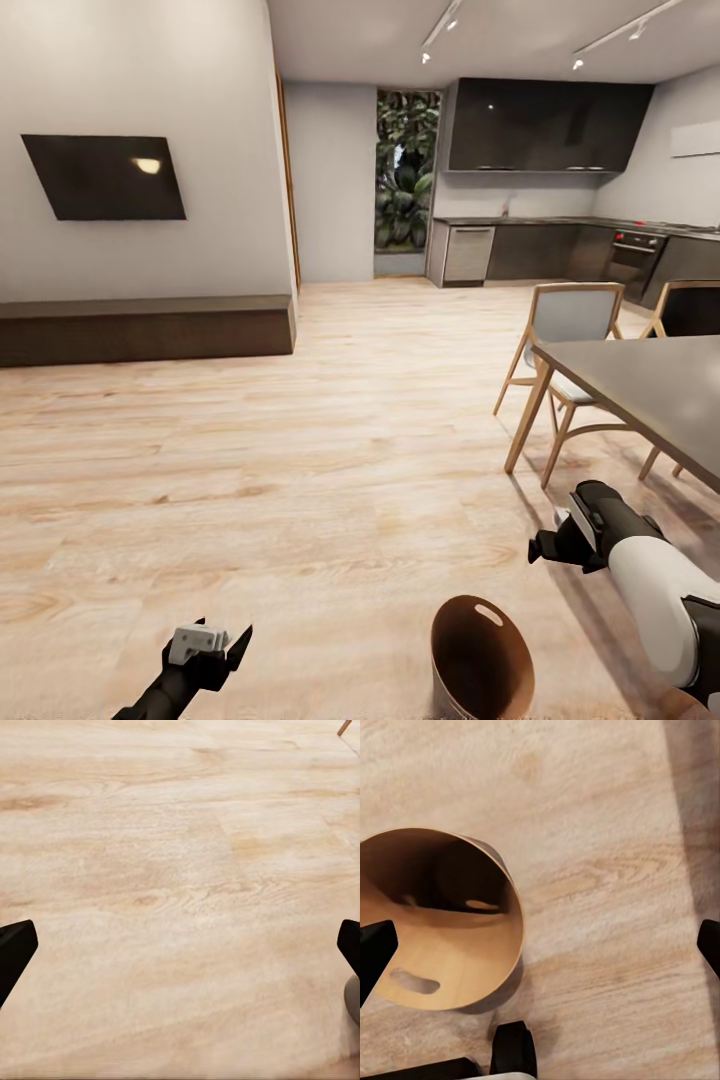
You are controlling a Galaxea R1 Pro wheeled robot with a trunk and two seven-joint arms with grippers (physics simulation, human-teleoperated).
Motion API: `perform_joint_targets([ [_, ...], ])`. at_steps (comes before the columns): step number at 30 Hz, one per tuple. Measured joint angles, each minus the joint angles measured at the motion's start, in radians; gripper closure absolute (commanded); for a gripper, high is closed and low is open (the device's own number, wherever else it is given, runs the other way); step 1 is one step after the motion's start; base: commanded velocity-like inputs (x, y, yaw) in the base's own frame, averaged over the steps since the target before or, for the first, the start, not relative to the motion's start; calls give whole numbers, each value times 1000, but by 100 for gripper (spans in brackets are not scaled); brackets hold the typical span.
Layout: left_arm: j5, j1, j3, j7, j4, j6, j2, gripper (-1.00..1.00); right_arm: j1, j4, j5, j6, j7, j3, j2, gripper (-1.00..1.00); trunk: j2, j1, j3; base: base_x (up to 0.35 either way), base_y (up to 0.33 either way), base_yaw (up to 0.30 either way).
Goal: Put the three can of soda from the living room inside the tash can in the kitchen.
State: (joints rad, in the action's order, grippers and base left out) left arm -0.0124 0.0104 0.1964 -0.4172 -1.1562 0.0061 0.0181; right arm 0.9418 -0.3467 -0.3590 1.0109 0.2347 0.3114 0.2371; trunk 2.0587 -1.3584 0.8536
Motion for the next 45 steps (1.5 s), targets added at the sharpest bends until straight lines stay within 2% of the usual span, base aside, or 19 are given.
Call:
perform_joint_targets([
  [9, 1, 0, 2, -1, 2, 7, 3, -100, 0, 0, 0, 0, 0, 0, -1, -100, 63, -35, 42, 0, 0, 0],
  [17, 4, 1, 10, -1, 3, 60, 5, -100, 0, 0, 0, 0, 0, -1, -1, -100, 119, -65, 80, 0, 0, 0],
  [19, 6, 3, 11, -1, -3, 79, 6, -100, 1, 0, 0, 0, 0, -1, -1, -100, 133, -73, 90, 0, 0, 0],
  [21, 8, 13, 11, -1, -26, 145, 7, -100, 1, 0, 0, 0, 0, -1, -2, -100, 147, -81, 99, 0, 0, 0],
  [27, 9, 87, 12, -3, -91, 292, 17, -100, 1, 0, 0, 0, 0, -2, -12, -100, 189, -104, 127, 0, 0, 0],
  [29, 9, 146, 11, -4, -136, 368, 34, -100, 4, 0, 0, 0, 0, -3, -17, -100, 203, -111, 137, 0, 0, 0],
  [30, 8, 184, 9, -4, -160, 430, 43, -100, 11, 0, 1, 0, 0, -3, -22, -100, 210, -115, 141, 0, 0, 0],
  [33, 3, 241, 7, -4, -176, 495, 63, -100, 20, 0, 0, 0, 0, -3, -28, -100, 231, -127, 156, 0, 0, 0],
  [38, 3, 307, 11, -4, -174, 564, 108, -100, 29, 0, 0, 0, 0, -3, -49, -100, 266, -146, 179, 0, 0, 0],
  [45, 3, 333, 6, -5, -141, 580, 114, -100, 32, 0, -1, 1, -22, -2, -57, -100, 315, -173, 212, 0, 0, 0],
])
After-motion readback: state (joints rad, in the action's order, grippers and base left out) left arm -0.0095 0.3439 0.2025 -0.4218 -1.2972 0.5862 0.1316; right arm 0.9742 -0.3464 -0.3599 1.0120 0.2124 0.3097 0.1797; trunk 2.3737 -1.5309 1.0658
